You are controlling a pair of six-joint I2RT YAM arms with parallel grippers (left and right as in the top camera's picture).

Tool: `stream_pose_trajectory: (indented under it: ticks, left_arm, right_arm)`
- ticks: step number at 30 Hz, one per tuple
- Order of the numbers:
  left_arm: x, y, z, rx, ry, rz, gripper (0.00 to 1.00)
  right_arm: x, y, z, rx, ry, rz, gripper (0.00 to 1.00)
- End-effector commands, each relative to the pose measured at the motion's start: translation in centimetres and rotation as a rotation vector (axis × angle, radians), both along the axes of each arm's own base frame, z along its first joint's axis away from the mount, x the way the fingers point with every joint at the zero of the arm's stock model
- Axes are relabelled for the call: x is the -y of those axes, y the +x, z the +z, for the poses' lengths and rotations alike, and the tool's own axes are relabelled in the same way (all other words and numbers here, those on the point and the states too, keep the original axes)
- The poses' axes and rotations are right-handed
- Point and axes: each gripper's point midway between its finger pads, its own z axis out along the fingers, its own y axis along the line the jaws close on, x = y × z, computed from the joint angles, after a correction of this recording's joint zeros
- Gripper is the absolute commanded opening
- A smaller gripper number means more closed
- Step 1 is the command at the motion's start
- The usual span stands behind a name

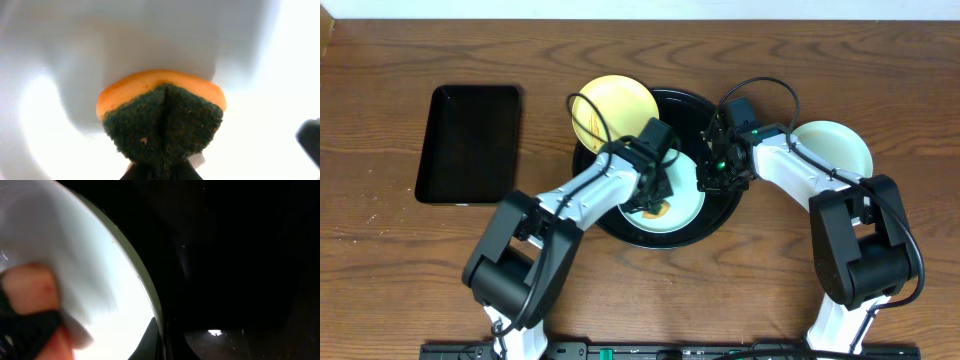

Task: Clean dirty plates on tray and stack at the side
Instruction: 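Scrub the light-blue plate with the sponge in the left gripper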

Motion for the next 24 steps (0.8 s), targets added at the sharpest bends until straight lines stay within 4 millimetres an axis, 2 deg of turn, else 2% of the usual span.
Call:
stream_pose_trajectory:
  ticks: [1, 7, 11, 13, 16, 18, 21, 24]
  left_arm:
    - [0.4, -0.3, -1.0, 0.028, 0.033, -0.081, 0.08]
    - [-1.9, 2.3, -1.2, 0.127, 0.141, -0.011, 0.08]
    - [-5.4, 5.0, -0.6, 0.232, 0.270, 0.070, 0.07]
    - [-6.5, 5.4, -0.6, 0.226, 0.279, 0.097, 0.08]
    - [-6.0, 4.4, -1.0, 0.155, 0.213, 0.088, 0.07]
    - [-4.7, 3.1, -1.3, 0.089, 0.142, 0.062, 0.07]
    - [-1.9, -0.2, -1.5, -0.055, 0.017, 0.001, 0.07]
    - [-0.6, -3.4, -1.4, -0.164, -0.012, -0.048, 0.07]
  right_arm:
    - [0.7, 0.0, -0.9, -0.025, -0.003, -0.007, 0.01]
    - [0.7, 0.0, -0.9, -0.025, -0.002, -0.007, 0.01]
    - [0.7, 0.0, -0.9, -0.025, -0.003, -0.007, 0.01]
    - [0.7, 0.0, -0.9, -0.025, -0.003, -0.007, 0.01]
    - [0.7, 0.0, -0.9, -0.023, -0.003, -0.004, 0.01]
    - [0.7, 0.0, -0.9, -0.024, -0.003, -0.004, 0.01]
    - [0.7, 0.0, -0.9, -0.024, -0.003, -0.003, 0.01]
    - [0.7, 0.0, -0.9, -0.024, -0.003, -0.003, 0.01]
